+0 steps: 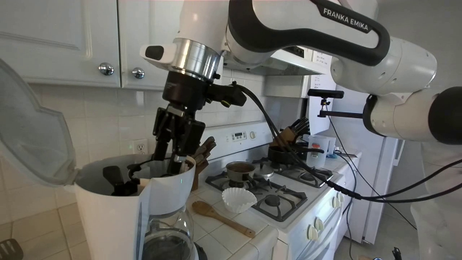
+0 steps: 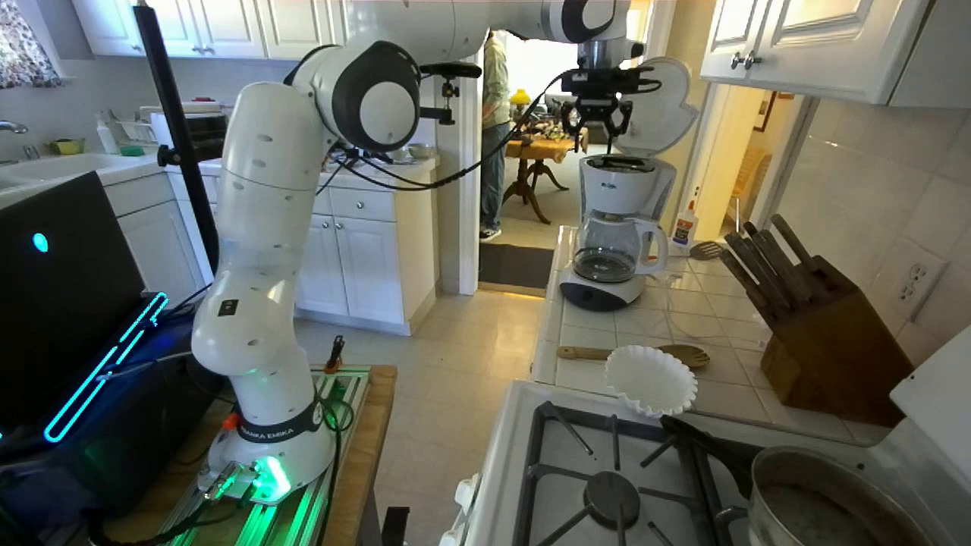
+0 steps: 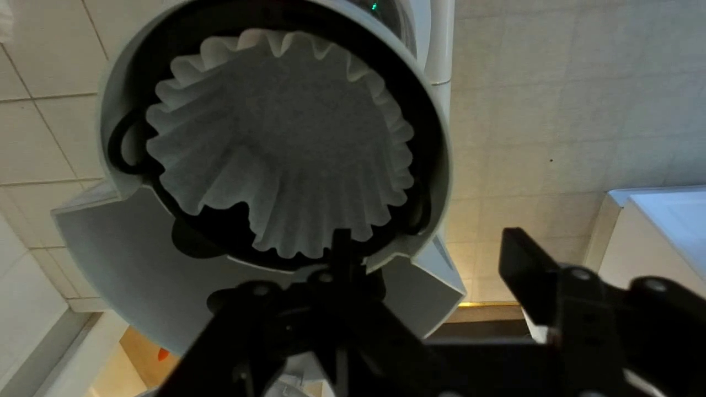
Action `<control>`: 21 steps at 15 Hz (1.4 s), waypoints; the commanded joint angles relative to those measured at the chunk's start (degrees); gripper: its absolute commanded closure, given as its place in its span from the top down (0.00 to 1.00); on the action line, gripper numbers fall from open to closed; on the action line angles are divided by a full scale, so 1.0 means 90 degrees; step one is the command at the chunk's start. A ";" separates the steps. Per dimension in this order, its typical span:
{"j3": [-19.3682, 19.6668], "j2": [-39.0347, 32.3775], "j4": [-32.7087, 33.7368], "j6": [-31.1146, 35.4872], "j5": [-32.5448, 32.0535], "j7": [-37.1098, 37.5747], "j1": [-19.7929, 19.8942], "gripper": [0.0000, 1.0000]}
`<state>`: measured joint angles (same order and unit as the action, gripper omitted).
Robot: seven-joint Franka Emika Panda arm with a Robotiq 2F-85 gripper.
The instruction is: Remove the black object from the coffee machine, then put it on the counter
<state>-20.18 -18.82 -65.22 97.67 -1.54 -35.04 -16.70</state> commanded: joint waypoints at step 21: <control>-0.0035 -0.0168 0.0001 -0.0122 0.0198 -0.0052 0.0095 0.35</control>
<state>-20.18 -20.19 -65.52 97.67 -1.16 -35.04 -16.28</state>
